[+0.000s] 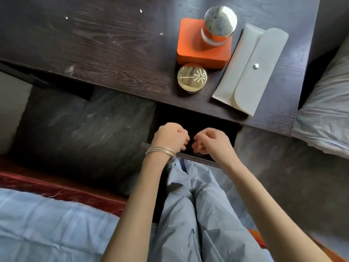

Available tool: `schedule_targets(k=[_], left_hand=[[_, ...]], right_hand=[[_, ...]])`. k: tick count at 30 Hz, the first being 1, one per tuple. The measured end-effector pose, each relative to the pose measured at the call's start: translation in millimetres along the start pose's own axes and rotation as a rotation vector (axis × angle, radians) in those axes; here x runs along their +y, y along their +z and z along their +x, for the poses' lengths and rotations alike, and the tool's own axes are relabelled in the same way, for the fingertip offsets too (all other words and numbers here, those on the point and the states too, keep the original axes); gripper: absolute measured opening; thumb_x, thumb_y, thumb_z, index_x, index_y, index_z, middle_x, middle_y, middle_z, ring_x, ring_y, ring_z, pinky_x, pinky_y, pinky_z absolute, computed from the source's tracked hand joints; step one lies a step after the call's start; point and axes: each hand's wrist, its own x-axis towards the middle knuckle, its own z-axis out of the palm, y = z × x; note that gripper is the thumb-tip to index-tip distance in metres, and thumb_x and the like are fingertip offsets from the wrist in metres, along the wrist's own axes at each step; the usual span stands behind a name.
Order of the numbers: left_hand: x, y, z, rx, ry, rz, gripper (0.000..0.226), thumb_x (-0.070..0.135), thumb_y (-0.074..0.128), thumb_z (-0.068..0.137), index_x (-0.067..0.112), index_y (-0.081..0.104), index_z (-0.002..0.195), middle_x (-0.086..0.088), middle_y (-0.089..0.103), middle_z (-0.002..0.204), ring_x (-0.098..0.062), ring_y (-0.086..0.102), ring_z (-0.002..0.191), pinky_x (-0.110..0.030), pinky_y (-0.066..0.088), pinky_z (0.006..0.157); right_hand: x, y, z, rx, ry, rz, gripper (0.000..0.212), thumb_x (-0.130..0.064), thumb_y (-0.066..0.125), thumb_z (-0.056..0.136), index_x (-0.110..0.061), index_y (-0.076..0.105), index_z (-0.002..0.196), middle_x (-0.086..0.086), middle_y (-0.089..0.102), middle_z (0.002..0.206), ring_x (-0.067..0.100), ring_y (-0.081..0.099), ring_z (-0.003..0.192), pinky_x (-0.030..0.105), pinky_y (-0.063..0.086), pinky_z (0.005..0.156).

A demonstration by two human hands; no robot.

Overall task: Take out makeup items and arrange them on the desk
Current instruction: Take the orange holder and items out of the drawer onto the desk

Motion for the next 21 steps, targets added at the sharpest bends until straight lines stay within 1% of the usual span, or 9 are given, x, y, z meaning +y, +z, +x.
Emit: schedule_targets(k=[2, 4, 7, 10, 11, 14, 18, 20, 21], left_hand=[[-23, 24, 6, -0.212, -0.113, 0.33, 0.022, 0.017, 0.053, 0.083, 0.01, 0.064, 0.066, -0.014, 0.068, 0.082, -0.032, 0.065, 0.081, -0.034, 0.052, 0.076], [-38, 43, 16, -0.294, -0.151, 0.516, 0.029, 0.021, 0.049, 0.089, 0.009, 0.056, 0.064, -0.01, 0.059, 0.079, -0.025, 0.056, 0.078, -0.031, 0.044, 0.072], [-47, 53, 25, -0.301, -0.139, 0.446, 0.026, 0.019, 0.043, 0.093, 0.008, 0.053, 0.071, -0.007, 0.052, 0.079, -0.021, 0.05, 0.077, -0.031, 0.041, 0.073], [-47, 54, 27, -0.318, -0.132, 0.389, 0.029, 0.018, 0.045, 0.092, 0.01, 0.046, 0.064, -0.004, 0.044, 0.064, -0.016, 0.044, 0.062, -0.028, 0.035, 0.061], [-47, 54, 27, -0.322, -0.135, 0.389, 0.029, 0.017, 0.046, 0.091, 0.011, 0.044, 0.062, -0.003, 0.041, 0.062, -0.014, 0.041, 0.059, -0.025, 0.034, 0.056], [-46, 55, 31, -0.337, -0.142, 0.417, 0.031, 0.011, 0.048, 0.088, 0.013, 0.039, 0.058, -0.002, 0.037, 0.06, -0.012, 0.036, 0.054, -0.021, 0.03, 0.051], [-41, 51, 36, -0.338, -0.122, 0.418, 0.027, 0.007, 0.047, 0.086, 0.007, 0.045, 0.058, -0.004, 0.041, 0.059, -0.015, 0.037, 0.054, -0.023, 0.031, 0.051], [-37, 48, 39, -0.349, -0.062, 0.388, 0.019, 0.009, 0.049, 0.085, 0.001, 0.061, 0.074, -0.008, 0.052, 0.067, -0.021, 0.048, 0.062, -0.026, 0.038, 0.058], [-36, 47, 41, -0.355, -0.027, 0.373, 0.019, 0.012, 0.051, 0.086, 0.001, 0.067, 0.088, -0.012, 0.06, 0.077, -0.024, 0.055, 0.073, -0.029, 0.044, 0.067]], right_hand=[[34, 10, -4, -0.144, 0.168, -0.17, 0.019, -0.015, 0.054, 0.086, -0.005, 0.07, 0.083, 0.005, 0.069, 0.073, 0.012, 0.062, 0.066, 0.016, 0.046, 0.059], [56, 18, 0, -0.196, 0.26, -0.308, 0.024, -0.016, 0.055, 0.086, 0.004, 0.069, 0.086, 0.009, 0.061, 0.07, 0.015, 0.052, 0.063, 0.022, 0.039, 0.058], [65, 24, 8, -0.104, 0.287, -0.312, 0.028, -0.013, 0.053, 0.085, 0.011, 0.066, 0.084, 0.015, 0.051, 0.064, 0.015, 0.038, 0.055, 0.025, 0.031, 0.052], [67, 27, 13, -0.047, 0.288, -0.241, 0.034, -0.017, 0.055, 0.082, 0.012, 0.066, 0.096, 0.032, 0.065, 0.093, 0.034, 0.063, 0.08, 0.042, 0.053, 0.078], [67, 29, 11, -0.041, 0.292, -0.229, 0.034, -0.018, 0.056, 0.082, 0.012, 0.066, 0.093, 0.029, 0.066, 0.088, 0.035, 0.062, 0.082, 0.045, 0.051, 0.084], [68, 29, 7, -0.048, 0.288, -0.234, 0.022, -0.018, 0.056, 0.083, -0.001, 0.063, 0.07, 0.003, 0.042, 0.056, 0.013, 0.038, 0.059, 0.029, 0.039, 0.059], [61, 23, 13, -0.035, 0.253, -0.191, 0.022, -0.016, 0.056, 0.084, -0.01, 0.066, 0.065, -0.011, 0.037, 0.041, 0.011, 0.03, 0.053, 0.021, 0.026, 0.051], [53, 20, 17, -0.026, 0.214, -0.176, 0.015, -0.016, 0.057, 0.085, -0.018, 0.07, 0.078, -0.017, 0.045, 0.035, 0.006, 0.037, 0.053, 0.018, 0.03, 0.051], [49, 18, 18, -0.026, 0.175, -0.165, 0.017, -0.016, 0.057, 0.085, -0.017, 0.073, 0.09, -0.018, 0.06, 0.048, 0.007, 0.047, 0.061, 0.018, 0.037, 0.058]])
